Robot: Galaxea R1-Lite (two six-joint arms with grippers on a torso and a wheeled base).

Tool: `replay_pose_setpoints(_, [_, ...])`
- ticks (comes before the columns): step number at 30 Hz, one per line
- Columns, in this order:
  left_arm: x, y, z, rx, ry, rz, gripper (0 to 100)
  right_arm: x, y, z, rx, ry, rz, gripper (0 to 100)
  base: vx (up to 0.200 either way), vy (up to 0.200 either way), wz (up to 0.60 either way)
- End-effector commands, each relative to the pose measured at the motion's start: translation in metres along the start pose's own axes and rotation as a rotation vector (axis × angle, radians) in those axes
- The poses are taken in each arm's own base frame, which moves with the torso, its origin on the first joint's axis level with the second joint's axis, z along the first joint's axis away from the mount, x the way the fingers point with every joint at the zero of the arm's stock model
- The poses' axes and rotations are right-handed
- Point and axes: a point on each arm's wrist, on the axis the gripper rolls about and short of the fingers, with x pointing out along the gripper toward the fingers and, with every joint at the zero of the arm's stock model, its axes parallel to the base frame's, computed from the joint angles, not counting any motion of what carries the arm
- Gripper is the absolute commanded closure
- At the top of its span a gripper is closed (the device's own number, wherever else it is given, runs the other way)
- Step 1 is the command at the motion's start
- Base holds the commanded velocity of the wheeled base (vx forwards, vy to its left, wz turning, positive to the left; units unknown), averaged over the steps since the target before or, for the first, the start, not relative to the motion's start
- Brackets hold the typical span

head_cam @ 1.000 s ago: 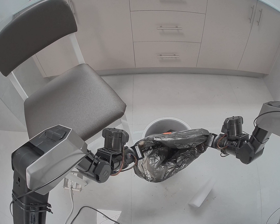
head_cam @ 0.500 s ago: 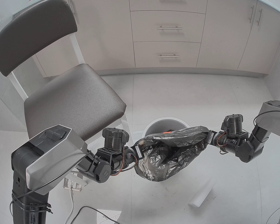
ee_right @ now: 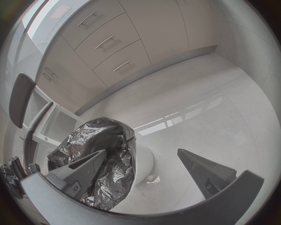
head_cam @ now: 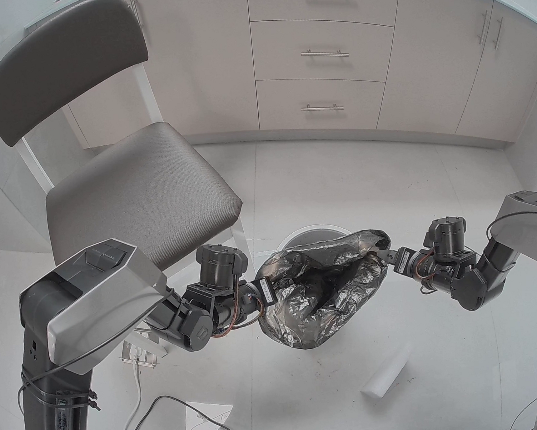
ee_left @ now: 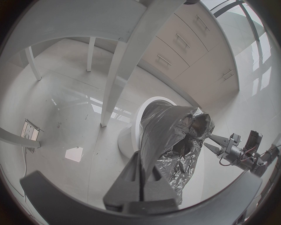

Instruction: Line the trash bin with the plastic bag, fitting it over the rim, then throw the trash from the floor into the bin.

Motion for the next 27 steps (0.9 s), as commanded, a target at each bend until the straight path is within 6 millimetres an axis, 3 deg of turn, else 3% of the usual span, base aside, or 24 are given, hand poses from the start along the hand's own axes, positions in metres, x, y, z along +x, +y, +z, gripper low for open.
replay_pose_setpoints(1, [-0.001,-0.001,0.001,0.0,-0.004,-0.002,100,-0.003,0.0,-0.004,-0.003,0.014,-0.006,0,0.0,0.0,0.0])
replay_pose_setpoints(10, [0.0,-0.003,-0.001,-0.001,0.002,-0.004,100,-0.04,0.001,-0.016,-0.078,0.093,-0.01,0,0.0,0.0,0.0])
replay_pose_setpoints(14, [-0.001,-0.004,-0.001,0.0,0.0,-0.007,100,-0.045,0.002,-0.02,-0.146,0.108,-0.005,0,0.0,0.0,0.0])
replay_pose_setpoints(27, [0.0,-0.004,-0.001,-0.002,0.001,-0.006,100,0.018,0.0,-0.027,-0.157,0.141,-0.038,0,0.0,0.0,0.0])
